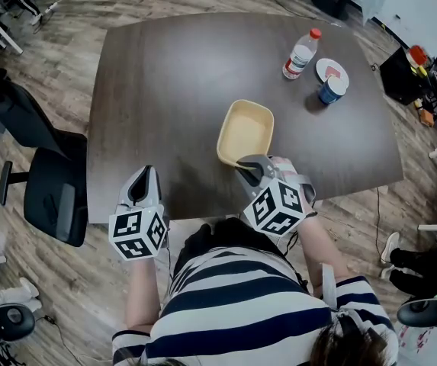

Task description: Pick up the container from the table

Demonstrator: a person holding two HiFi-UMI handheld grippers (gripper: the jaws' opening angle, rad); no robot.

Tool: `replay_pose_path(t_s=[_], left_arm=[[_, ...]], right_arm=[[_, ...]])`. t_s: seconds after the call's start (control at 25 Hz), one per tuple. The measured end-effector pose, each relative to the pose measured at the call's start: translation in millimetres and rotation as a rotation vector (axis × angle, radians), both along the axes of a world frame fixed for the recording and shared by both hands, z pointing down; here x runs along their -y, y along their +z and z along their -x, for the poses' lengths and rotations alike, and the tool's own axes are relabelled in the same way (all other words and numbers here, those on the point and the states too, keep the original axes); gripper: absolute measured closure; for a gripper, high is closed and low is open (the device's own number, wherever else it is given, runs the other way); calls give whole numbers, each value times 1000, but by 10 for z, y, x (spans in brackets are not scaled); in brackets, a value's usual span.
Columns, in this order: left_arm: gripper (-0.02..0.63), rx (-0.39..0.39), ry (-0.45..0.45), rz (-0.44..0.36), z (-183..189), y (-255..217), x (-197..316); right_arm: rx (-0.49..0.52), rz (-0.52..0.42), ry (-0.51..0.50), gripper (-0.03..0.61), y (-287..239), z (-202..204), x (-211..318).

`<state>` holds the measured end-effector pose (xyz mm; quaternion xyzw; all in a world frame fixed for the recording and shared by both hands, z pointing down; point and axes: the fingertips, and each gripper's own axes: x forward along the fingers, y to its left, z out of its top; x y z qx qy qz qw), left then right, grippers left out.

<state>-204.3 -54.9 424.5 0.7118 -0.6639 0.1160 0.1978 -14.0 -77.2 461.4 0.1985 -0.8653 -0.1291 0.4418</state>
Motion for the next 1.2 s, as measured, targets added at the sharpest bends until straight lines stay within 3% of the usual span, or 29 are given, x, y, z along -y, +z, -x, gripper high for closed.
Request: replay_pose_path(t_s=[1.2], left_arm=[[614, -30, -20, 11, -30, 93, 33]], right_arm=[[15, 8, 2, 552, -11, -37, -14]])
